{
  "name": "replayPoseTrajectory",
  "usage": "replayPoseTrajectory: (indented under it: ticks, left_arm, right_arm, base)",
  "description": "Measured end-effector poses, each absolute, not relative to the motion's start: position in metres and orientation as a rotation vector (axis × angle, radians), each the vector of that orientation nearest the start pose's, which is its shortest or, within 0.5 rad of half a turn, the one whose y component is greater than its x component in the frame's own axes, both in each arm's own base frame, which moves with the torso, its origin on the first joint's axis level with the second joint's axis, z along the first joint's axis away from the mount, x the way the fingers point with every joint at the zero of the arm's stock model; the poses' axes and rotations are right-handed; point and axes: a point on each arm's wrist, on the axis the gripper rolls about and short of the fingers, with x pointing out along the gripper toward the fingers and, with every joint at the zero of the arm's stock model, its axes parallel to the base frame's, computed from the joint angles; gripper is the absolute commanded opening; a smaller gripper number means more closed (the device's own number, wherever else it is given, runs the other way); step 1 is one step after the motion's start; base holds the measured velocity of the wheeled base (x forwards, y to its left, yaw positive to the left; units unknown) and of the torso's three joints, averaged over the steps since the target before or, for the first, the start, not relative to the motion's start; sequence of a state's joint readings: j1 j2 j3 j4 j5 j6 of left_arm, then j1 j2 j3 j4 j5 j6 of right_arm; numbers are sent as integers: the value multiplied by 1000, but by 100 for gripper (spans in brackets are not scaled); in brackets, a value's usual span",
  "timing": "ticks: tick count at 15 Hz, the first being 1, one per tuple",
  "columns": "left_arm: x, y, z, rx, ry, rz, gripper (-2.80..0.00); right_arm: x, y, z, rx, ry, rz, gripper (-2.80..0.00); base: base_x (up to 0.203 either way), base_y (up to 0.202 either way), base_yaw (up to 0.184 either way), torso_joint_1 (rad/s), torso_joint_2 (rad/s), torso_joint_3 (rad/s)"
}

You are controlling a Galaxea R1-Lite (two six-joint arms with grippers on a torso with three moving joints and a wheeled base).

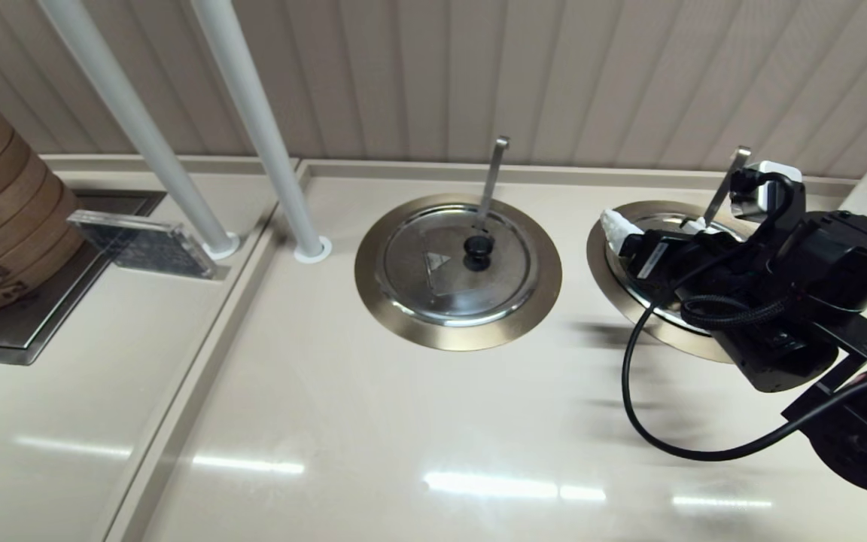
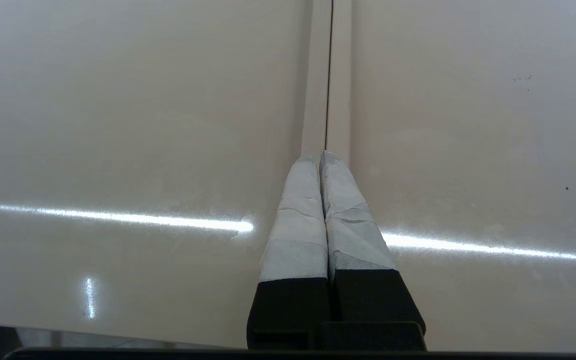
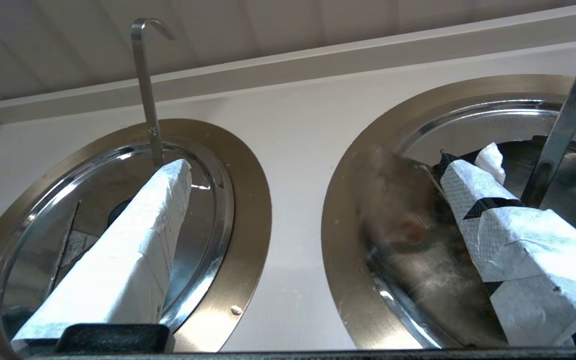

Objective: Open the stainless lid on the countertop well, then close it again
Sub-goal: Stir with a spoon

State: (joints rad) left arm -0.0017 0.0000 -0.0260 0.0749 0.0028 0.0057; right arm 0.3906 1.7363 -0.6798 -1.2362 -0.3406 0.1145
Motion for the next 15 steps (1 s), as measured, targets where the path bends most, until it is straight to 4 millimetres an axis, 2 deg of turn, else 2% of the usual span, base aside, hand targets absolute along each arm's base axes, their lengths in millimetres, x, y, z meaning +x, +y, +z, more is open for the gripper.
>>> replayPoseTrajectory:
  ticks: [3, 6, 8, 11, 15]
  left_arm:
    - [-25, 0, 75, 6, 49, 1, -280]
    - [-25, 0, 75, 6, 49, 1, -280]
    - [-25, 0, 75, 6, 49, 1, -280]
    - [-25, 0, 75, 6, 49, 1, -280]
    - [-25, 0, 75, 6, 49, 1, -280]
  right_arm:
    - [278, 103, 211, 185, -203, 47, 0]
    - [288, 77, 221, 152, -240, -48, 0]
    - [309, 47, 219, 124, -242, -162, 0]
    - [342, 14, 201, 95, -199, -271, 0]
    - [375, -2, 188, 78, -138, -313, 0]
  base:
    - [0, 0, 0, 0, 0, 0]
    - [0, 0, 0, 0, 0, 0]
    - [0, 0, 0, 0, 0, 0]
    - [0, 0, 0, 0, 0, 0]
    - [0, 0, 0, 0, 0, 0]
